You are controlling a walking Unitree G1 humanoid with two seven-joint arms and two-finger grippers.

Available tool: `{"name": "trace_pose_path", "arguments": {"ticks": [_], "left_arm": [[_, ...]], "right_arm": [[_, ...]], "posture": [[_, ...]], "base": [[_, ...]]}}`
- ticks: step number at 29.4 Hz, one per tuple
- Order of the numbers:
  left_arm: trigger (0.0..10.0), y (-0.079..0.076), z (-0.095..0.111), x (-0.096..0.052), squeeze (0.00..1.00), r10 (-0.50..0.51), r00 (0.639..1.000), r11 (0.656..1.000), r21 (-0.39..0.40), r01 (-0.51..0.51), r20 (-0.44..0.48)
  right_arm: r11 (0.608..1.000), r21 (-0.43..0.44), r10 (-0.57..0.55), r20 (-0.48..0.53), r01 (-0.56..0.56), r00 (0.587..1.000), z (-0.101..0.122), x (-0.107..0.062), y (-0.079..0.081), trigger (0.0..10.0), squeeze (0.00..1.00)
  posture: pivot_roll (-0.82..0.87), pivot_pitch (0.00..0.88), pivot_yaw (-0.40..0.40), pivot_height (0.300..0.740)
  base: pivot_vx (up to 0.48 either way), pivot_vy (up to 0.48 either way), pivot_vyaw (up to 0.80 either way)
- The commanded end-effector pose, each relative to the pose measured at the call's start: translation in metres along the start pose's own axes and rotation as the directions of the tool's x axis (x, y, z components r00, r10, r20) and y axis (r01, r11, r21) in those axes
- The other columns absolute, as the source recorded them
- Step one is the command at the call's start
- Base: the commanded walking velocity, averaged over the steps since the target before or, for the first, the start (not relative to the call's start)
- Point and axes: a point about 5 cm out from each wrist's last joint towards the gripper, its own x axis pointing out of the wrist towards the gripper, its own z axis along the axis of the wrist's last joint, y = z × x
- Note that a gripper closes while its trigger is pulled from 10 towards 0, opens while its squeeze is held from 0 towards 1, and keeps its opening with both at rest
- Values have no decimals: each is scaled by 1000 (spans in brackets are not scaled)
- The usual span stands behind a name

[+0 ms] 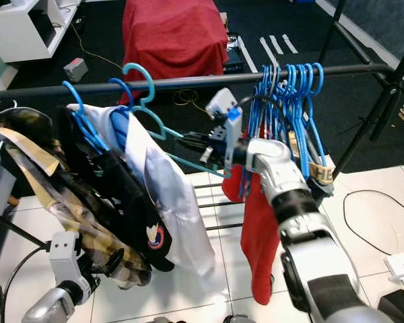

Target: Hang hanger

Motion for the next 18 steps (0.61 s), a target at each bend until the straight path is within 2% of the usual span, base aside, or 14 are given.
{"name": "trace_pose_path", "arguments": {"ticks": [1,4,7,8,9,11,13,14,16,17,18], "left_arm": [[10000,5,-8,-7,0,18,999,1000,-3,-18,-34],[10000,4,-8,-6,0,18,999,1000,-3,-18,-35],[10000,2,-8,-4,0,17,999,1000,-5,-17,-37],[10000,2,-8,-4,0,17,999,1000,-5,-17,-37],[10000,1,-8,-2,0,17,999,1000,-6,-17,-38],[10000,1,-8,-2,0,17,999,1000,-6,-17,-38],[10000,-1,-7,1,0,12,999,1000,-7,-12,-41],[10000,-1,-7,1,0,12,999,1000,-7,-12,-41],[10000,-2,-7,4,0,8,999,1000,-8,-8,-43],[10000,-2,-7,4,0,8,999,1000,-8,-8,-43],[10000,-3,-6,6,0,6,999,1000,-7,-6,-44]], "right_arm": [[999,-30,23,28,-22,999,7,6,2,10000,0],[999,-34,12,40,-11,999,7,5,0,10000,0],[996,-53,-67,3,67,998,-8,-15,-6,10000,0],[996,-53,-67,3,67,998,-8,-15,-6,10000,0],[992,-60,-112,-18,111,994,-16,-25,-8,10000,0],[991,-63,-120,-21,118,993,-17,-26,-9,10000,0],[970,-65,-236,-25,234,971,-34,-50,-6,10000,0],[970,-65,-236,-25,234,971,-34,-50,-6,10000,0],[939,-66,-340,-34,338,940,-48,-69,1,10000,0],[939,-66,-340,-34,338,940,-48,-69,1,10000,0],[921,-59,-388,-31,386,921,-52,-76,5,10000,0]], "posture": [[65,217,17,740],[61,210,15,740],[38,192,14,740],[38,192,14,740],[38,192,14,740],[38,192,14,740],[4,177,25,740],[4,177,25,740],[-6,174,27,740],[-6,174,27,740],[-11,172,30,740]], "base": [[0,0,0],[0,0,0],[0,0,0],[0,0,0],[0,0,0],[0,0,0],[0,0,0],[0,0,0],[0,0,0],[0,0,0],[0,0,0]]}}
